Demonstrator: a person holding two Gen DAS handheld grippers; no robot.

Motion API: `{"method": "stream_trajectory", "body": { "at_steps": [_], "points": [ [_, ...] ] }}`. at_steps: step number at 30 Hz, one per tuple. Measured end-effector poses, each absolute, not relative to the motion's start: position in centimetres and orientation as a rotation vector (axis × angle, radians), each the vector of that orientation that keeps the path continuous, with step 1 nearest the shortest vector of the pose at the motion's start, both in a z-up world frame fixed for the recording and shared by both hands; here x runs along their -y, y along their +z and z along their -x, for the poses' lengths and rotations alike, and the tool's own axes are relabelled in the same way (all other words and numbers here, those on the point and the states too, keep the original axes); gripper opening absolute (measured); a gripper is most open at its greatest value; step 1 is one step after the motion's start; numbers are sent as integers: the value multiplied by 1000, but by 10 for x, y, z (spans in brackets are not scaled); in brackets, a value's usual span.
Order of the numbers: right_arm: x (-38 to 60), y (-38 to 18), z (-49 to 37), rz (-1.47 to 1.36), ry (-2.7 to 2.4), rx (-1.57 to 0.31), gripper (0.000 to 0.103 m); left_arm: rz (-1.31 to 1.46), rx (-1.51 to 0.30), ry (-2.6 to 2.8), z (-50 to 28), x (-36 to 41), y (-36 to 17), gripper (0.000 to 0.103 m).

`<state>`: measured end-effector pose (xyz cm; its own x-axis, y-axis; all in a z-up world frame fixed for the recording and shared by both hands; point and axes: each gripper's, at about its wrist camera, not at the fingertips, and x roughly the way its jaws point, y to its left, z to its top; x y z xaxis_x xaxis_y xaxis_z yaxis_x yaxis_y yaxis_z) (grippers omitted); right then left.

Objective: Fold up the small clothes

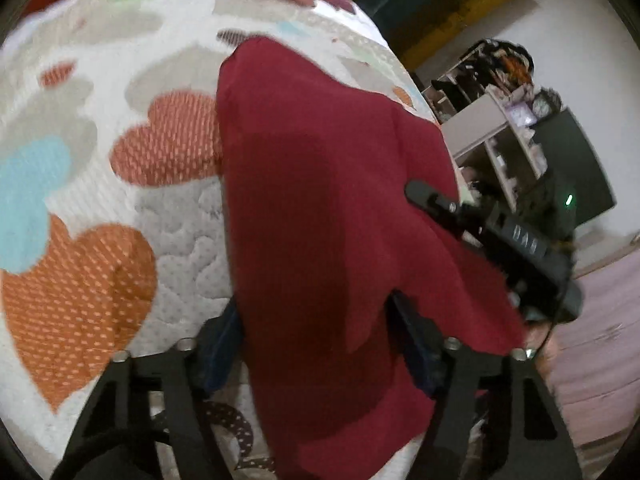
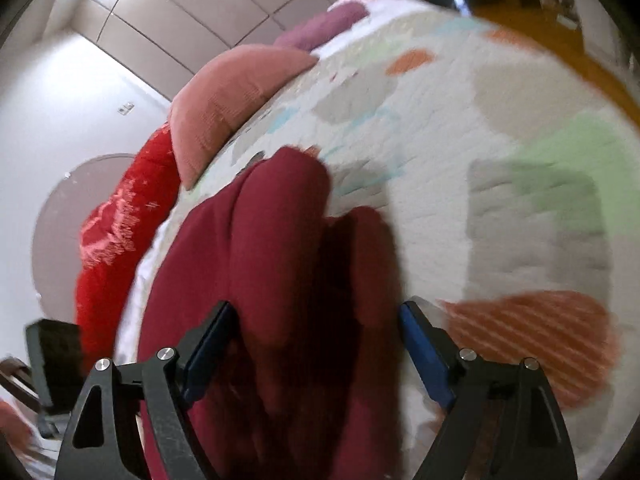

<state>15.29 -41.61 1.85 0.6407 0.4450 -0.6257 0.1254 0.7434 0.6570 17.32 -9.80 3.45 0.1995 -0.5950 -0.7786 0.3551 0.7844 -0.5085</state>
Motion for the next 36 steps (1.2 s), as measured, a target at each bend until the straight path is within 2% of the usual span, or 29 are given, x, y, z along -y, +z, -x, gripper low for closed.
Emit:
{"method": "stream_trajectory", "body": {
  "at_steps": [1, 2, 3, 4, 5, 8, 10, 13, 16, 21, 24, 28, 31, 33, 34, 35, 36],
  "points": [
    [411, 18, -159, -738, 224, -879, 64, 236, -1184, -680, -171, 97, 42, 56],
    [409, 18, -161, -761, 236, -882, 54, 243, -1167, -698, -171, 95, 51, 53],
    [408, 22, -161, -773, 225, -876, 49, 240, -1148, -707, -172, 94, 60, 53],
    [409, 28, -159, -786, 237, -857, 39, 223, -1115, -705, -174, 94, 73, 53],
    [411, 33, -158, -797, 258, -840, 37, 211, -1096, -697, -177, 93, 81, 53],
    [415, 53, -160, -840, 304, -781, 36, 173, -1069, -616, -191, 91, 87, 61],
    [415, 58, -166, -841, 309, -757, 37, 66, -1063, -485, -192, 92, 76, 61],
    [408, 48, -177, -747, 192, -819, 50, 2, -1042, -451, -176, 88, 66, 61],
    [404, 51, -165, -645, 119, -820, 50, 29, -1014, -449, -159, 71, 72, 61],
    [389, 112, -112, -587, 180, -629, 49, 57, -919, -369, -119, 47, 84, 61],
    [356, 120, -103, -551, 317, -650, 49, 18, -827, -310, -85, 38, 101, 62],
    [332, 74, -104, -580, 316, -769, 48, -82, -665, -225, -45, 29, 128, 81],
    [335, 37, -102, -613, 292, -809, 41, -159, -523, -131, -20, 27, 150, 97],
    [334, 48, -91, -606, 267, -798, 42, -184, -447, -78, -3, 27, 162, 98],
    [333, 54, -85, -602, 256, -793, 47, -185, -420, -61, 6, 27, 166, 99],
    [330, 65, -75, -592, 245, -770, 57, -179, -411, -56, 10, 26, 168, 100],
    [328, 72, -66, -581, 238, -749, 61, -168, -409, -53, 15, 25, 169, 102]
  ]
}}
